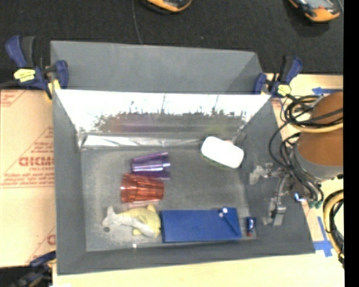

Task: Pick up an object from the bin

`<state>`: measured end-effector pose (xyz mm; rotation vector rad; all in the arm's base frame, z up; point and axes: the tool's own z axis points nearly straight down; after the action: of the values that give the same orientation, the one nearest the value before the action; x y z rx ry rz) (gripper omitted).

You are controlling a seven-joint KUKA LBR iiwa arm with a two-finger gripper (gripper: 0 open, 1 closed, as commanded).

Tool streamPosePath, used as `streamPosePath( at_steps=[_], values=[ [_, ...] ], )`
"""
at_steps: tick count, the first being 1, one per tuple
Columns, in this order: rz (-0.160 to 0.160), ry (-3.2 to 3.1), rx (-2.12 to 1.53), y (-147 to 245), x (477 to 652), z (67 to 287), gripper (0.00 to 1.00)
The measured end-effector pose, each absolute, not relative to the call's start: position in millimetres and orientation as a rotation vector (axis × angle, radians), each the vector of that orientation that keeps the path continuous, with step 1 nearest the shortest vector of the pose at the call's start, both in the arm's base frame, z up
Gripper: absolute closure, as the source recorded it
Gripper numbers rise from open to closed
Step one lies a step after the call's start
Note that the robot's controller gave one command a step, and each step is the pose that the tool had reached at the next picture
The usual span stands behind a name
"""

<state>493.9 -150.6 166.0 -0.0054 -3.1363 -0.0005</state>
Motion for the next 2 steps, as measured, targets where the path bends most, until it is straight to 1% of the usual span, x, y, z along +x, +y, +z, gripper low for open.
streamPosePath(
  at_steps=[1,2],
  values=[
    [0.002,-3.143,-0.001,-150,495.2,170,0.0],
    [0.001,-3.111,0.432,-148,521.9,205,0.0]
  ],
)
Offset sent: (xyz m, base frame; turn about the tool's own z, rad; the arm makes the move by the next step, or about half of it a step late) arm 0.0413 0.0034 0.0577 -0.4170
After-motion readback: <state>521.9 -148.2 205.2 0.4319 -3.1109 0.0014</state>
